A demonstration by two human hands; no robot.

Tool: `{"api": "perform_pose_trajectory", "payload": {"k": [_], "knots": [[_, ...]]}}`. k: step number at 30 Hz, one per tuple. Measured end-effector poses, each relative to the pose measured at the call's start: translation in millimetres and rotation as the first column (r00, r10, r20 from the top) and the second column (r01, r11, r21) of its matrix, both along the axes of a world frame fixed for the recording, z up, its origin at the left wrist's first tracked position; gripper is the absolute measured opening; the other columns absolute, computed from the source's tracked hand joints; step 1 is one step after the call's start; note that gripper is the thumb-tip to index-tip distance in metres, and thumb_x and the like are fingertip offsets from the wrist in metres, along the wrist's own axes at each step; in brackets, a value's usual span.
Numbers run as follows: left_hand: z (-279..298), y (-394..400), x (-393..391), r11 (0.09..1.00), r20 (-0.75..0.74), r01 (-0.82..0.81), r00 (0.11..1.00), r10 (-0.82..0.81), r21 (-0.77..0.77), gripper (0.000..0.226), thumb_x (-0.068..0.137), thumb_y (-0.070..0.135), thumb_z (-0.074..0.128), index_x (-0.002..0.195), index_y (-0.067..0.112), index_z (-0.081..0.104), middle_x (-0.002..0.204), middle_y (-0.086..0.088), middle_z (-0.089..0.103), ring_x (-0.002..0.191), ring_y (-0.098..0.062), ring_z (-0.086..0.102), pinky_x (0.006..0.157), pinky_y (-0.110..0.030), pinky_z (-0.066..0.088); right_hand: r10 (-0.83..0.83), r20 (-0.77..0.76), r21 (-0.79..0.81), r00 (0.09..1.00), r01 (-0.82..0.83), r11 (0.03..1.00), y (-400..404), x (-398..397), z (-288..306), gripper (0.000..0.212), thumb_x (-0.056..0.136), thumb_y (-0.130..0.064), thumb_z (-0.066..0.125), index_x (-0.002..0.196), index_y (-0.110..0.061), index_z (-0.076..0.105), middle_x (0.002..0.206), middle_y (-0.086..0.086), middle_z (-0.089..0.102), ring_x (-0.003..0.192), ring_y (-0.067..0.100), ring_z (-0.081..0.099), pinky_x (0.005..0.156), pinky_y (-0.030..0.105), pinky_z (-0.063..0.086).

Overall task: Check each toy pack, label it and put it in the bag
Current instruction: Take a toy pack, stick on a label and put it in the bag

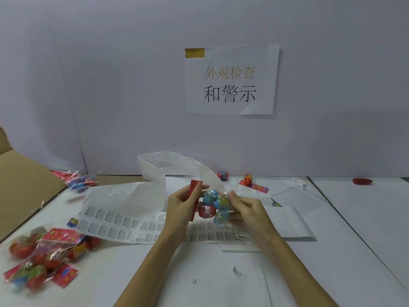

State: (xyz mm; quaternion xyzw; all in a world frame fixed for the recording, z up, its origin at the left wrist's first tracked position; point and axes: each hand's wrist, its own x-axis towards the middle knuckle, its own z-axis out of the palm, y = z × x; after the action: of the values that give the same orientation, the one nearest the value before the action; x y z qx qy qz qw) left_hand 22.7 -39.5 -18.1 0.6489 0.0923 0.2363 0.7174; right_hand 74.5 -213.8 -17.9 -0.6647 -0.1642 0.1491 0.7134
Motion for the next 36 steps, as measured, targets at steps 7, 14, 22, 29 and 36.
{"api": "perform_pose_trajectory", "payload": {"k": [7, 14, 22, 29, 36], "knots": [[-5.5, -1.4, 5.0, 0.998, -0.003, -0.061, 0.998, 0.061, 0.019, 0.029, 0.096, 0.042, 0.064, 0.107, 0.021, 0.080, 0.098, 0.001, 0.081, 0.089, -0.022, 0.078, 0.070, -0.031, 0.063, -0.018, 0.027, -0.056, 0.999, 0.019, 0.998, 0.8, -0.8, -0.2, 0.043, 0.100, -0.051, 0.053, 0.104, -0.017, 0.080, 0.092, 0.002, 0.081, 0.084, 0.017, 0.078, 0.063, 0.021, 0.059], [-15.7, 0.0, 7.7, 0.796, 0.121, -0.388, 0.918, 0.377, 0.465, 0.033, 0.086, 0.050, 0.075, 0.103, 0.023, 0.065, 0.087, 0.001, 0.065, 0.078, -0.016, 0.062, 0.070, -0.028, 0.055, -0.211, 0.617, -0.157, 0.758, 0.381, 0.911, -1.6, -2.2, -9.6, 0.046, 0.095, -0.054, 0.050, 0.098, -0.020, 0.081, 0.049, -0.022, 0.056, 0.050, -0.002, 0.059, 0.039, 0.011, 0.036], [-7.8, -11.0, 6.5, 0.966, 0.026, 0.232, 0.973, -0.230, -0.117, 0.052, 0.092, 0.060, 0.058, 0.133, 0.029, 0.054, 0.119, 0.003, 0.076, 0.107, -0.023, 0.075, 0.082, -0.033, 0.062, 0.162, 0.754, -0.434, 0.636, 0.299, 0.850, -1.1, 0.9, -14.1, 0.055, 0.104, -0.038, 0.058, 0.152, -0.054, 0.037, 0.108, -0.006, 0.050, 0.096, 0.005, 0.056, 0.087, 0.017, 0.055], [-7.9, -4.7, 8.0, 0.971, -0.073, 0.113, 0.989, -0.131, -0.213, 0.054, 0.084, 0.040, 0.072, 0.131, 0.016, 0.059, 0.111, -0.004, 0.079, 0.098, -0.027, 0.078, 0.074, -0.035, 0.064, -0.052, 0.614, -0.206, 0.787, 0.224, 0.953, 6.6, -0.5, -13.7, 0.036, 0.102, -0.010, 0.062, 0.114, -0.044, 0.070, 0.112, -0.009, 0.062, 0.102, 0.002, 0.061, 0.080, 0.010, 0.053], [-1.9, -6.1, -2.7, 0.962, -0.090, 0.272, 0.959, -0.270, 0.010, 0.044, 0.071, 0.061, 0.085, 0.105, 0.034, 0.078, 0.102, -0.005, 0.080, 0.095, -0.024, 0.077, 0.067, -0.026, 0.059, -0.188, 0.015, 0.138, 0.982, 0.184, 0.973, 2.7, 2.6, 1.6, 0.046, 0.087, -0.045, 0.075, 0.129, -0.034, 0.060, 0.114, -0.001, 0.075, 0.105, 0.017, 0.074, 0.088, 0.030, 0.060]]}}
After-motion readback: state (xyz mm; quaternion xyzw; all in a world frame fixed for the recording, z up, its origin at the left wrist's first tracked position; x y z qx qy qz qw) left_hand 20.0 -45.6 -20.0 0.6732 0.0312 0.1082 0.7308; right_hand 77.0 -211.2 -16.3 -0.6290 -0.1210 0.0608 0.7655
